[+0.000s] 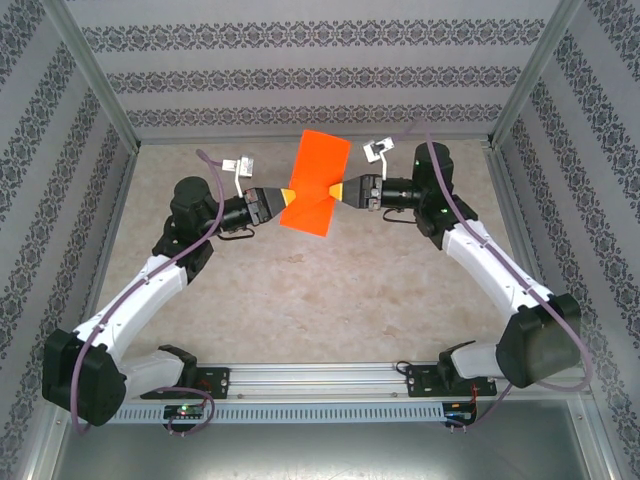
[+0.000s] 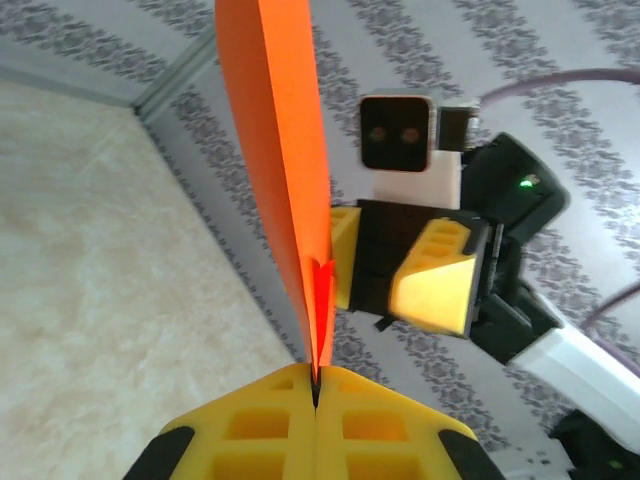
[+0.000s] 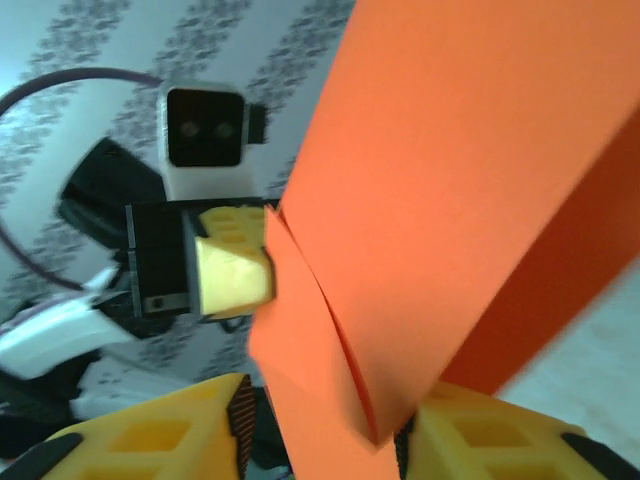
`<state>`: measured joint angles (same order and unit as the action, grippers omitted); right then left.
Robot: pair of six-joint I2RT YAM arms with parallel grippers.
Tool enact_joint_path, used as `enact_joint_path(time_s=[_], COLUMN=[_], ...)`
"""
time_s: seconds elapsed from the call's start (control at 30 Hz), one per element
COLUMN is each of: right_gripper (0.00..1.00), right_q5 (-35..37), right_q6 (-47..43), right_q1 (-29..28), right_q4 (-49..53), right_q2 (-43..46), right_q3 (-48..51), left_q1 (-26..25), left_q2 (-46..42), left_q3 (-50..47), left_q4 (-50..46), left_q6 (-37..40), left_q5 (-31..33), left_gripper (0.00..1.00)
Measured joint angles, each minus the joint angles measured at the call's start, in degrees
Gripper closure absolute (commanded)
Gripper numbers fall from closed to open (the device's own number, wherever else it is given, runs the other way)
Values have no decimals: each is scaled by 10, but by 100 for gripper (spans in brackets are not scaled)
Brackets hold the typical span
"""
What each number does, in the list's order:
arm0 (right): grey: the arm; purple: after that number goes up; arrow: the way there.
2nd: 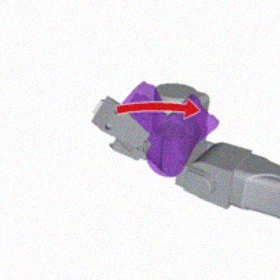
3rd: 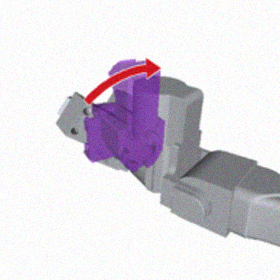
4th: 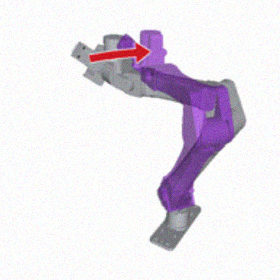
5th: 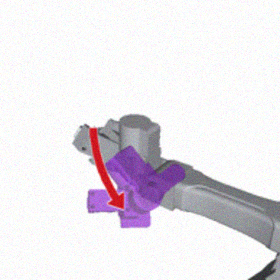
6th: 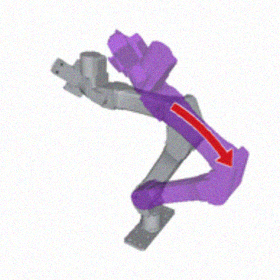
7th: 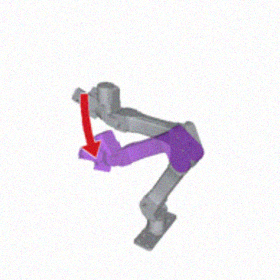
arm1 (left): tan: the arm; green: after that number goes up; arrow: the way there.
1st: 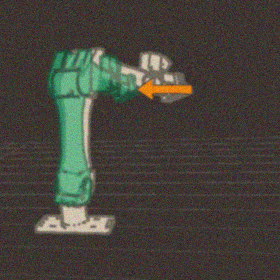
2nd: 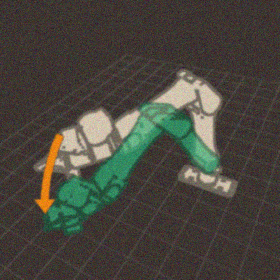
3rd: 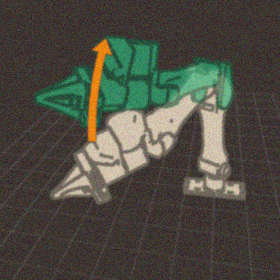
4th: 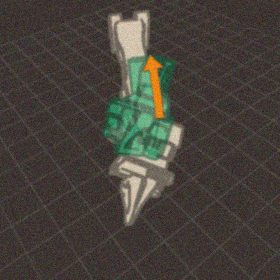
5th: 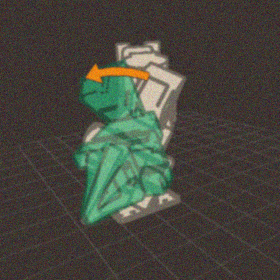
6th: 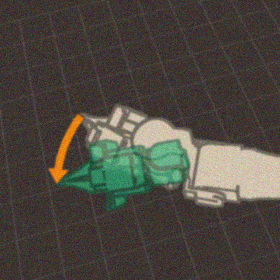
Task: Fold a paper plane with a square sheet of paper (fold left side to right side)
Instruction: Turn over the paper at the center of the table.
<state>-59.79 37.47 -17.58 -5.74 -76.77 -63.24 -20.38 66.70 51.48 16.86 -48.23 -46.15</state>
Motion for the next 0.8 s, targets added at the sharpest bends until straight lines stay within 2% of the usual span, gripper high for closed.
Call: enact_joint_path(time_s=[0.07,0.13,0.27,0.37,0.5,0.6,0.7,0.8], right_gripper=[53,52,50,44,38,32,26,21], right_q5=[51,118,304,435,556,611,651,678], right_q6=[-38,-78,-146,-185,-212,-221,-235,-245], right_q1=[25,48,71,71,78,81,82,85], right_q4=[64,131,261,324,370,383,388,394], right_q2=[19,38,78,109,160,192,210,219], right_q3=[0,0,0,17,57,76,81,81], left_q1=[-16,-44,-140,-212,-279,-314,-341,-361], left_q2=[-3,-5,-2,27,125,244,373,473], left_q3=[27,60,127,172,242,319,406,463], left_q4=[-89,-185,-360,-469,-609,-722,-828,-890], left_q6=[50,104,189,215,203,162,113,80], left_q5=[46,118,325,482,680,789,860,884], left_gripper=[100,100,100,100,100,100,100,100])
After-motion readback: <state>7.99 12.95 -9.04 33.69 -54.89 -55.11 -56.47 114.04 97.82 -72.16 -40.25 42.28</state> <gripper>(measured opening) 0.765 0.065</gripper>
